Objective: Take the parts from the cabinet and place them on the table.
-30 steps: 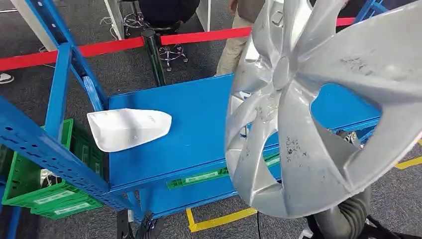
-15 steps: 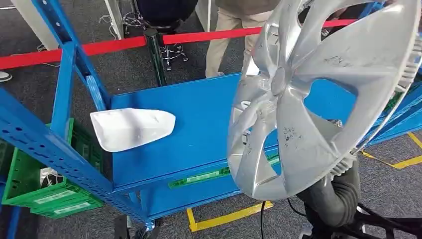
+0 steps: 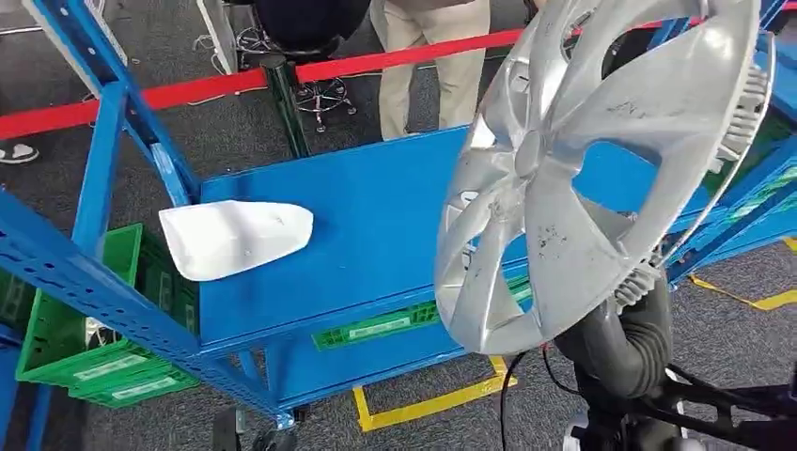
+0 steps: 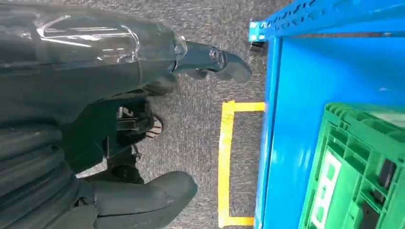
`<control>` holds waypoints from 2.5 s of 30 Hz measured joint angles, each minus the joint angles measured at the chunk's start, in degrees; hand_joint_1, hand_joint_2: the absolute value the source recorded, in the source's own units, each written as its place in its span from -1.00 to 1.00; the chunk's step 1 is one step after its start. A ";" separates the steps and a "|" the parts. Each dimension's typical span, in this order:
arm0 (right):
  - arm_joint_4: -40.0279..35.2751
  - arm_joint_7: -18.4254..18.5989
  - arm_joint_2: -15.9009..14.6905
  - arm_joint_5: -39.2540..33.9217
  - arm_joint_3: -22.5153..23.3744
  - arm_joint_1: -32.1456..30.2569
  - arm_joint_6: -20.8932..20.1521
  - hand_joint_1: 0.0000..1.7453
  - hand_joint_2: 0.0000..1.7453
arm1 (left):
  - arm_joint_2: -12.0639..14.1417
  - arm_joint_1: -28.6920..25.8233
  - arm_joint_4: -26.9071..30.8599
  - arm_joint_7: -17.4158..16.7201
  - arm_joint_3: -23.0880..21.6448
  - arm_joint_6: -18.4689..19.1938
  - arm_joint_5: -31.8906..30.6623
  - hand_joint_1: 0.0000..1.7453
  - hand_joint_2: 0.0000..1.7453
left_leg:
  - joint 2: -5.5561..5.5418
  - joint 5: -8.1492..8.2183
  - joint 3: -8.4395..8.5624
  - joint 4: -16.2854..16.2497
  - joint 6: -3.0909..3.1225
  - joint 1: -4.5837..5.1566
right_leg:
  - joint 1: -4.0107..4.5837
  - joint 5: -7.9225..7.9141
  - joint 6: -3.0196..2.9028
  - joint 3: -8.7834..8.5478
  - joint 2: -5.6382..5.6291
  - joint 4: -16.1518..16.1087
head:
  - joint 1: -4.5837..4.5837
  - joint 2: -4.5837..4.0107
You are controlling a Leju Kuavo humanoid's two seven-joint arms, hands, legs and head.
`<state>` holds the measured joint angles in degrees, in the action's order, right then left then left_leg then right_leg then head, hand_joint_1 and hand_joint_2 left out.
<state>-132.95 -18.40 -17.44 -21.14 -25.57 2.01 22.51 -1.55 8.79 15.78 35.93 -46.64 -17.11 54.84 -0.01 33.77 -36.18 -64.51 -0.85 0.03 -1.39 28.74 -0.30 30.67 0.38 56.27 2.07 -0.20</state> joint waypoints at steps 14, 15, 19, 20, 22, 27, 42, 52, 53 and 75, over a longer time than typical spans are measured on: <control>3.67 -0.70 0.37 -3.67 0.04 2.98 -1.42 1.00 1.00 | 0.26 1.01 -0.17 -0.33 0.50 -2.20 0.55 -1.00 1.00 | -0.16 -3.17 6.40 7.06 2.64 -0.12 | 0.16 -0.30 2.91 4.95 0.16 3.11 | -1.25 -0.02; 3.82 -0.88 0.39 -4.04 0.07 2.99 -1.57 1.00 1.00 | 0.24 1.04 -0.15 -0.35 0.52 -2.38 0.33 -1.00 1.00 | -0.13 -3.65 5.83 7.06 3.08 -0.01 | 0.14 2.77 3.04 5.94 0.16 6.34 | -0.87 -0.02; 4.63 -1.05 0.44 -4.41 0.02 3.01 -1.73 1.00 1.00 | 0.31 1.02 -0.17 -0.66 0.52 -2.67 -0.02 -1.00 1.00 | 0.00 -5.69 2.97 6.88 3.48 0.82 | 0.34 8.57 2.92 8.29 0.04 18.95 | -0.02 -0.02; 4.94 -1.05 0.46 -4.11 -0.02 3.03 -1.70 1.00 1.00 | 0.33 1.01 -0.17 -0.83 0.55 -2.88 -0.11 -1.00 1.00 | 0.02 -6.17 2.33 6.86 3.53 1.09 | 0.51 6.71 2.48 6.48 0.01 17.01 | 0.09 -0.02; 5.44 -1.05 0.52 -3.78 -0.09 3.32 -1.66 1.00 1.00 | 0.37 1.00 -0.17 -1.09 0.55 -3.48 -0.15 -1.00 1.00 | 0.03 -7.00 1.48 6.86 3.55 1.60 | 1.18 2.79 1.04 0.26 -0.16 7.78 | 0.26 -0.02; 6.08 -0.72 0.55 -2.42 -0.28 4.32 -0.83 1.00 1.00 | 0.42 0.62 -0.33 -1.58 0.61 -4.37 0.13 -1.00 1.00 | 0.88 -9.26 0.23 7.05 2.21 1.18 | 2.55 2.55 -0.89 -4.47 -0.51 -1.57 | 0.18 -0.02; 7.50 -0.87 1.11 -2.32 -0.68 4.80 -1.05 1.00 1.00 | 1.51 0.97 -0.98 -0.64 0.79 -7.32 0.55 -1.00 1.00 | -0.14 -0.88 8.20 6.71 0.34 -0.46 | 0.29 -4.24 2.25 5.31 0.72 1.50 | -2.21 -0.02; 7.67 -0.90 1.20 -2.32 -1.11 5.06 -1.09 1.00 1.00 | 1.38 1.32 -0.96 -0.28 0.79 -7.48 0.41 -1.00 1.00 | -0.06 -6.77 1.40 6.84 2.50 -0.16 | 0.11 2.76 2.89 3.02 -0.02 12.53 | -1.44 -0.02; 7.67 -0.90 1.20 -2.32 -1.11 5.18 -1.09 1.00 1.00 | 1.35 1.33 -0.96 -0.18 0.79 -7.80 0.06 -1.00 1.00 | -0.06 -7.16 1.16 6.80 2.28 -0.15 | 0.14 1.79 2.69 -0.48 -0.06 7.28 | -1.42 -0.02; 9.09 0.87 1.66 1.82 -2.67 4.39 -0.35 1.00 1.00 | 1.51 1.54 -1.09 -0.40 0.72 -10.54 -2.82 -1.00 1.00 | -0.16 -3.99 8.75 10.52 3.78 0.81 | 1.57 -0.71 1.80 4.98 -0.16 1.32 | -2.86 -0.02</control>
<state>-123.86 -17.53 -15.78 -19.32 -28.24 6.39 22.16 -0.04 10.34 14.69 35.54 -45.92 -27.65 52.02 -0.18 29.78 -27.42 -53.99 2.93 0.84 0.17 28.02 1.50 35.66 0.22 57.59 -0.79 -0.22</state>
